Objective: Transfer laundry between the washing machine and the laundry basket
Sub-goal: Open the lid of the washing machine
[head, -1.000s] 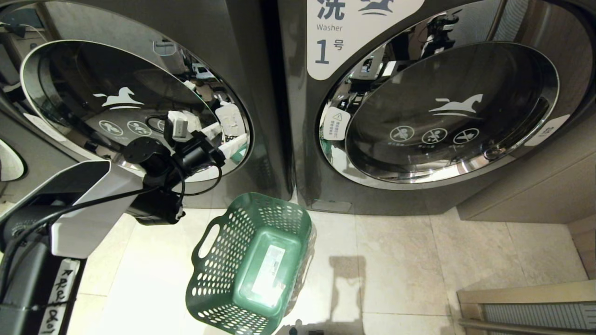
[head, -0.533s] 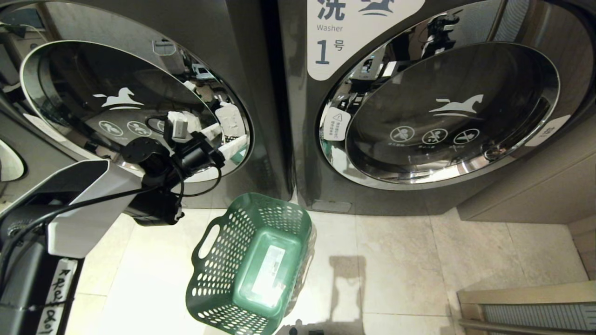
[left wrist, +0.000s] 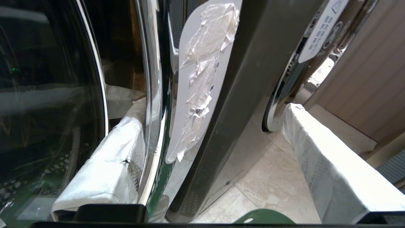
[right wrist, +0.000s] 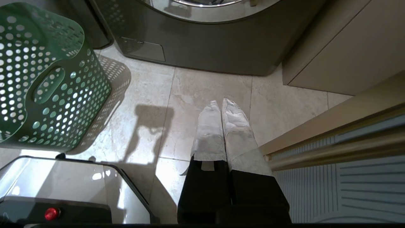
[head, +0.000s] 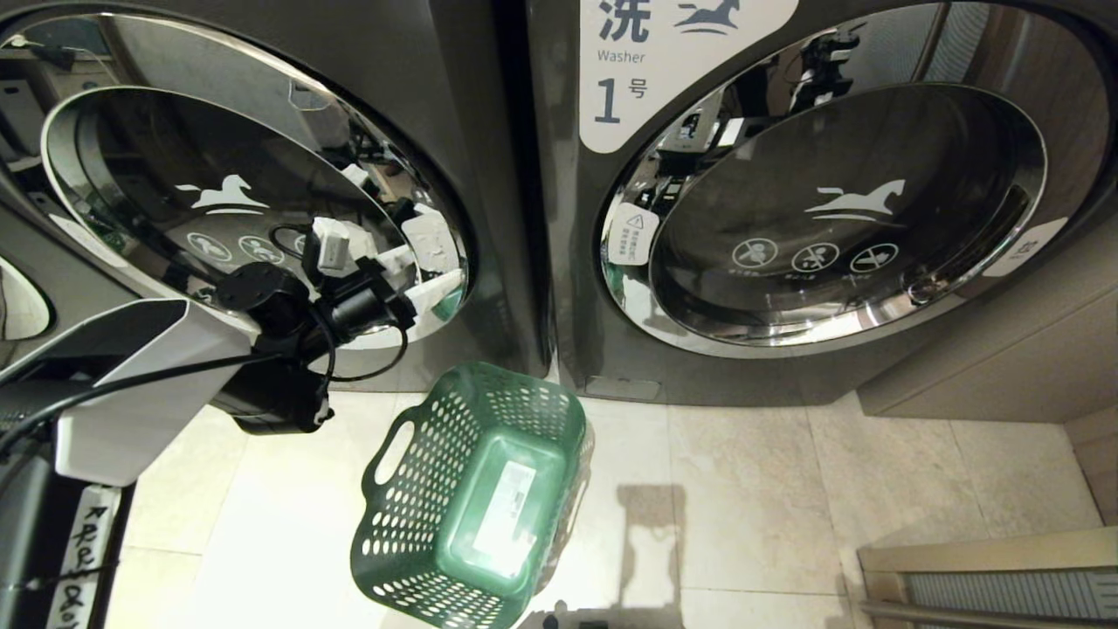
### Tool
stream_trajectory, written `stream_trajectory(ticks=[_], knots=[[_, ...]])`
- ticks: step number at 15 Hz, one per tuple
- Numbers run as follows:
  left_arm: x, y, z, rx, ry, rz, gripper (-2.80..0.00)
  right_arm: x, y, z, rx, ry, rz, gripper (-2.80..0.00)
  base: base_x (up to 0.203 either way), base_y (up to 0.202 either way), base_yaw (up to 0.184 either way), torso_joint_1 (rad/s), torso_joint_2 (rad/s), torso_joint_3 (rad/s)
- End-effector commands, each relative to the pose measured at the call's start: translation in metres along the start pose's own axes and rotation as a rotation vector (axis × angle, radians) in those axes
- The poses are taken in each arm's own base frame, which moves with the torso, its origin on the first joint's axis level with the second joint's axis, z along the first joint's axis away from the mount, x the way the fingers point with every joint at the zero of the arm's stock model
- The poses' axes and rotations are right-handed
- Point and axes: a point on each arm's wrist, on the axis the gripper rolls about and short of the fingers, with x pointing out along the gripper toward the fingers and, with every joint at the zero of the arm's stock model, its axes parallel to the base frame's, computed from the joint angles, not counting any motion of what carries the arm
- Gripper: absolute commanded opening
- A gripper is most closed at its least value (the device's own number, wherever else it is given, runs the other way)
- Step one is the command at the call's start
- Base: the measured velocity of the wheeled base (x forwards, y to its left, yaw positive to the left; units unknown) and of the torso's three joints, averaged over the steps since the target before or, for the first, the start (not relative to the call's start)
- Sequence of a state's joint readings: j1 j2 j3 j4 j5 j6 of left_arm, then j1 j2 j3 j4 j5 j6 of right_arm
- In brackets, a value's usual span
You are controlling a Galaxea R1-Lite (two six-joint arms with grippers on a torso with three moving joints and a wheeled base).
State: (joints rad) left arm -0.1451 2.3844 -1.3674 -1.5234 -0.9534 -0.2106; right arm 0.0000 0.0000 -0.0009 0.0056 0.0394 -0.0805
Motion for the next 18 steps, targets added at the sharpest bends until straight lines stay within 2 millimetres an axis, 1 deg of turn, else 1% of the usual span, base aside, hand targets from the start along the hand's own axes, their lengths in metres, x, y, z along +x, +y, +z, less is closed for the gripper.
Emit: stream_trajectory(ticks=[1, 4, 7, 10, 12, 15, 18], knots=[[0.011, -0.011, 0.006, 0.005, -0.015, -0.025, 0.0, 0.0, 0.0, 0.0, -0.001, 0.001, 0.001, -2.8, 0.0, 0.0, 0.0, 0.0, 0.0, 0.0], [0.005, -0.01, 0.006, 0.005, -0.006, -0.002, 0.0, 0.0, 0.0, 0.0, -0.001, 0.003, 0.001, -2.8, 0.0, 0.0, 0.0, 0.0, 0.0, 0.0], [-0.002, -0.013, 0.01, -0.008, 0.002, 0.046, 0.0, 0.0, 0.0, 0.0, -0.001, 0.001, 0.001, -2.8, 0.0, 0.0, 0.0, 0.0, 0.0, 0.0], [-0.018, -0.015, 0.023, -0.018, 0.016, 0.08, 0.0, 0.0, 0.0, 0.0, -0.001, 0.001, 0.001, -2.8, 0.0, 0.0, 0.0, 0.0, 0.0, 0.0], [-0.034, -0.009, 0.028, -0.017, 0.031, 0.122, 0.0, 0.0, 0.0, 0.0, -0.001, 0.001, 0.001, -2.8, 0.0, 0.0, 0.0, 0.0, 0.0, 0.0], [-0.055, -0.004, 0.029, -0.031, 0.055, 0.173, 0.0, 0.0, 0.0, 0.0, -0.001, 0.001, 0.001, -2.8, 0.0, 0.0, 0.0, 0.0, 0.0, 0.0], [-0.064, -0.012, 0.019, -0.078, 0.091, 0.188, 0.0, 0.0, 0.0, 0.0, -0.001, 0.001, 0.001, -2.8, 0.0, 0.0, 0.0, 0.0, 0.0, 0.0]])
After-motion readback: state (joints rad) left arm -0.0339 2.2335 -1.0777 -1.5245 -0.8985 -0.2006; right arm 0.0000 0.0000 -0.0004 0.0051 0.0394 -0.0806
